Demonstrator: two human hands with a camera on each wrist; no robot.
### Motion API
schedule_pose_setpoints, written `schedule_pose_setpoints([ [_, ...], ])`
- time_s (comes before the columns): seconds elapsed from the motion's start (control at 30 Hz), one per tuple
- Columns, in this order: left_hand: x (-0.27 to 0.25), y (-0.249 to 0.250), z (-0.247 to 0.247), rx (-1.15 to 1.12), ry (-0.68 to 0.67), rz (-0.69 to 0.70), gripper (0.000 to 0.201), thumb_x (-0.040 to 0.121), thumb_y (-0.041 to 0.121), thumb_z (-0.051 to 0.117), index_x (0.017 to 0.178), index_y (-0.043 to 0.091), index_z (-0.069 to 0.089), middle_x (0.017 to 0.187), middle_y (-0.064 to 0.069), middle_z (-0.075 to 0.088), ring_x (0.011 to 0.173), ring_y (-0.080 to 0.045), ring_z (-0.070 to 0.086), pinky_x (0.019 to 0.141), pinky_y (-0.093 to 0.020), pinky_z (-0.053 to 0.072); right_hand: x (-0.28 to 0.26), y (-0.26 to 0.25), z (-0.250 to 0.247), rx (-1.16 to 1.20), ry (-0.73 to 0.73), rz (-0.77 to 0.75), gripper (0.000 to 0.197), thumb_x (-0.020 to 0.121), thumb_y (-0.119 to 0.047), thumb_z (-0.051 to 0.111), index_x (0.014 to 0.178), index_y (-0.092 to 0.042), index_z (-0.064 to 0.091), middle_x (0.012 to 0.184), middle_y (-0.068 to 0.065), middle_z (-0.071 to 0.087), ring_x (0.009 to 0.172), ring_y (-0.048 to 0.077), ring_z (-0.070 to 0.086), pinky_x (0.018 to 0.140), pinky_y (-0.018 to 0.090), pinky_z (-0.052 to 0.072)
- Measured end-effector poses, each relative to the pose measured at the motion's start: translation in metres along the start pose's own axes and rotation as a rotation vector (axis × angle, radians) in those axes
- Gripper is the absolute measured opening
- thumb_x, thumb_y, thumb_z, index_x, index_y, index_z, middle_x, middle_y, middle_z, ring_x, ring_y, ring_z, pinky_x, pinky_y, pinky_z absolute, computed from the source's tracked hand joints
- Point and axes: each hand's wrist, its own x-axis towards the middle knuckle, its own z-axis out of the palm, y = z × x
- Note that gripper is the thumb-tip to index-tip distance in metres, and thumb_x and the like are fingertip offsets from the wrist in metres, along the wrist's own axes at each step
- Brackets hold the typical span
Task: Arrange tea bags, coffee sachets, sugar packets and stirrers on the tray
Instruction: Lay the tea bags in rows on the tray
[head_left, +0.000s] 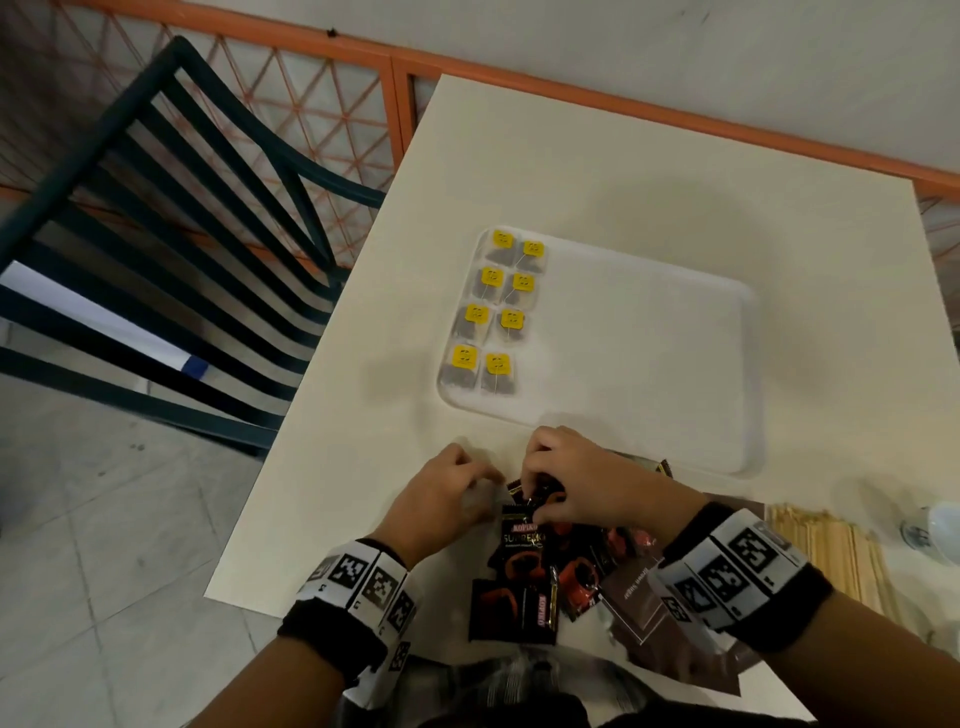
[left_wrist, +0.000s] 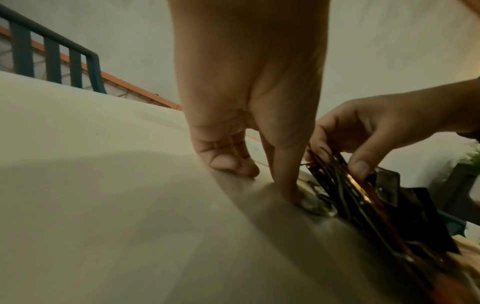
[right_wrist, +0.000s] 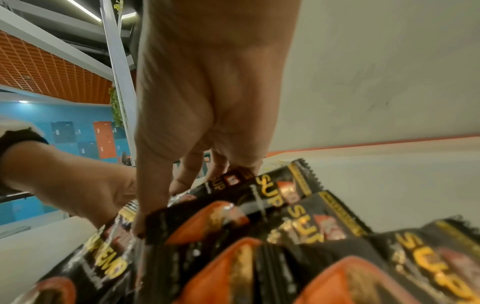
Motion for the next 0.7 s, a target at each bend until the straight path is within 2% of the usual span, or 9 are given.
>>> schedule_pose_setpoints([
  [0.07,0.000,0.005,0.003,0.030,0.006,0.010,0.035,0.076,0.031,0.068,0.108,0.018,0.068,0.095,-0.004,0.045,0.085,-0.019,0.051,0.074,-0.019,0.038,0.000,0.003,-0.002,-0.015,-0.017,0.023,0.023,0.077,-0.029,0.071,0.096,-0.020,0.062,0.104,-0.010,0.038,0.101,0.007,0.034,0.093,0.022,0.033],
  [0.17,0.002,0.008,0.010,0.089,-0.003,-0.008,0.047,0.076,0.049,0.049,0.108,0.021,0.069,0.102,-0.007,0.053,0.093,-0.022,0.054,0.079,-0.030,0.040,0.002,0.005,-0.003,-0.045,-0.040,0.043,0.024,0.078,-0.030,0.070,0.098,-0.022,0.061,0.105,-0.009,0.038,0.101,0.007,0.034,0.094,0.024,0.030],
  [0.3,0.005,0.014,0.014,0.130,-0.007,-0.102,0.027,0.085,0.034,0.060,0.109,0.024,0.067,0.108,0.000,0.051,0.105,-0.013,0.045,0.083,-0.026,0.022,0.003,0.003,-0.002,-0.085,-0.068,0.054,0.026,0.079,-0.030,0.069,0.101,-0.022,0.060,0.111,-0.006,0.042,0.102,0.009,0.034,0.098,0.028,0.027],
  [0.37,0.005,0.014,0.011,0.086,-0.010,-0.109,0.022,0.084,0.032,0.063,0.102,0.021,0.070,0.099,0.006,0.049,0.095,-0.011,0.046,0.082,-0.025,0.024,0.002,0.003,-0.002,-0.103,-0.084,0.056,0.027,0.079,-0.030,0.069,0.102,-0.021,0.059,0.116,-0.004,0.043,0.108,0.012,0.037,0.101,0.031,0.026],
  [0.47,0.004,0.008,-0.004,-0.104,0.044,-0.125,0.008,0.081,0.022,0.068,0.085,0.015,0.069,0.079,0.012,0.051,0.074,-0.009,0.052,0.072,-0.021,0.040,0.004,0.003,-0.003,-0.120,-0.104,0.055,0.030,0.079,-0.031,0.069,0.105,-0.022,0.059,0.118,-0.002,0.045,0.114,0.015,0.039,0.104,0.032,0.023],
  [0.53,0.000,0.000,-0.019,-0.203,0.126,-0.175,0.009,0.082,0.018,0.068,0.076,0.020,0.061,0.075,0.010,0.059,0.068,-0.005,0.059,0.065,-0.012,0.043,0.007,0.003,-0.005,-0.131,-0.104,0.047,0.033,0.078,-0.033,0.069,0.108,-0.022,0.058,0.119,-0.002,0.047,0.116,0.016,0.039,0.105,0.031,0.020],
  [0.6,-0.002,-0.006,-0.032,-0.313,0.215,-0.210,0.009,0.083,0.014,0.067,0.077,0.016,0.061,0.074,0.006,0.064,0.063,-0.002,0.061,0.061,-0.008,0.043,0.012,0.000,-0.006,-0.086,-0.038,0.029,0.032,0.081,-0.036,0.065,0.109,-0.023,0.058,0.119,-0.004,0.048,0.118,0.013,0.038,0.108,0.030,0.019],
  [0.67,-0.003,-0.006,-0.041,-0.377,0.284,-0.210,0.005,0.083,0.013,0.067,0.081,0.010,0.063,0.075,0.004,0.065,0.063,-0.002,0.062,0.061,-0.010,0.044,0.016,-0.009,-0.007,0.032,0.089,0.032,0.028,0.086,-0.037,0.059,0.109,-0.022,0.058,0.118,-0.004,0.052,0.115,0.011,0.043,0.106,0.029,0.029],
  [0.7,-0.003,-0.005,-0.043,-0.400,0.317,-0.201,0.004,0.083,0.012,0.067,0.082,0.009,0.064,0.077,0.004,0.066,0.064,-0.002,0.062,0.062,-0.011,0.045,0.019,-0.015,-0.008,0.126,0.157,0.049,0.028,0.088,-0.038,0.056,0.110,-0.021,0.059,0.116,-0.003,0.056,0.111,0.011,0.048,0.100,0.028,0.037],
])
